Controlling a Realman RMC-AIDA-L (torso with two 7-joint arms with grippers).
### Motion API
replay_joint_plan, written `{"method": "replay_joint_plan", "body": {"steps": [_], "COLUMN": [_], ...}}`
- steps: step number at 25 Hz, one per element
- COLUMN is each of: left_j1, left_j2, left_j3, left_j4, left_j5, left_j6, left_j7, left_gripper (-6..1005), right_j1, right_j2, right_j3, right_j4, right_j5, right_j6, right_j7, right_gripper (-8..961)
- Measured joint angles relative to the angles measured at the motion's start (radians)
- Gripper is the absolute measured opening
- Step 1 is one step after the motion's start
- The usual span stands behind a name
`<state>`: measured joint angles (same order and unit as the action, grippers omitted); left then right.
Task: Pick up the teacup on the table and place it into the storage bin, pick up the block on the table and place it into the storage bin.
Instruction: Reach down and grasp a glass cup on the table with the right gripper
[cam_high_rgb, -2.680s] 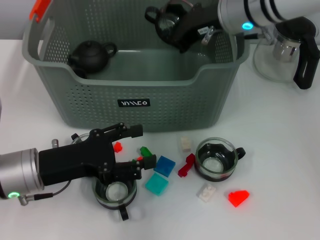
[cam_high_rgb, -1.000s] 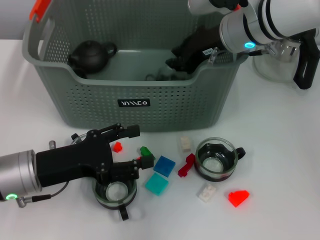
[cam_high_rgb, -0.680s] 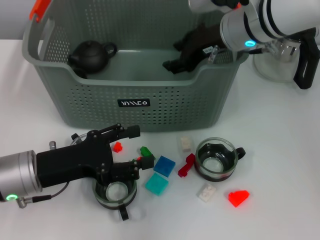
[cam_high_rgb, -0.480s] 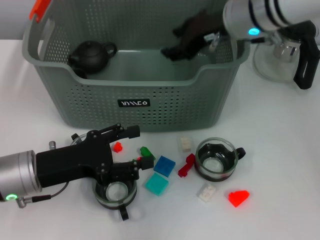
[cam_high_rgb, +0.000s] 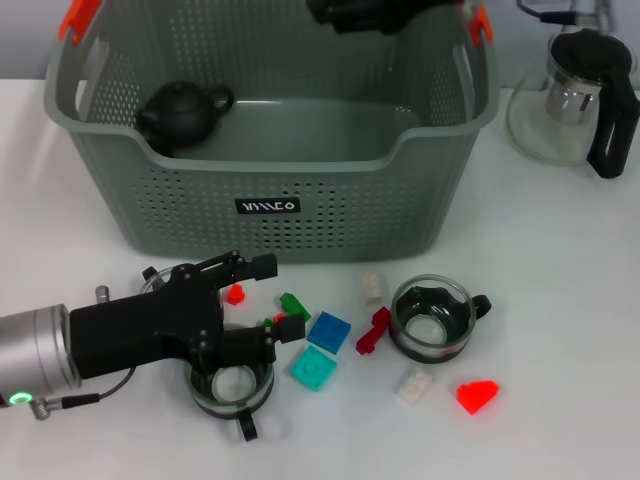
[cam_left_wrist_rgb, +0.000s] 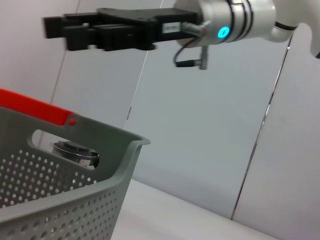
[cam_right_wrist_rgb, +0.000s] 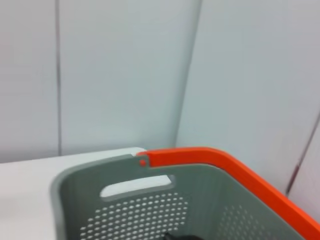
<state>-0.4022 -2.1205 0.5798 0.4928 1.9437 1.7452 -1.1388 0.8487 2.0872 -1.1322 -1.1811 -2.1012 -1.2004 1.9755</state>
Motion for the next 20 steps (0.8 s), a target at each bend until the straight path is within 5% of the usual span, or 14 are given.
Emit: {"method": "replay_joint_plan", "body": {"steps": [7, 12, 20], "left_j1": [0.002, 0.002, 0.003], "left_j2": [-0.001, -0.002, -0.003], "left_j3": [0.000, -0.001, -0.002], "left_j4": [0.000, 0.000, 0.000], "left_j5": [-0.002, -0.003, -0.003], "left_j6": [0.001, 0.013, 0.030], "left_j7": [0.001, 0.003, 0.028], "left_gripper": [876, 876, 876], "right_j1": [-0.078, -0.155, -0.199], "right_j2": [0.005, 0.004, -0.002], "right_j3": [0.072, 0.075, 0.071], "right_j4": [-0.129, -0.212, -0.298], "right_j5": [0.043, 0.086, -0.064], "right_j6": [-0.252, -0.407, -0.628], "right_j7": [-0.011, -0.093, -0.141], "right_gripper": [610, 789, 826]}}
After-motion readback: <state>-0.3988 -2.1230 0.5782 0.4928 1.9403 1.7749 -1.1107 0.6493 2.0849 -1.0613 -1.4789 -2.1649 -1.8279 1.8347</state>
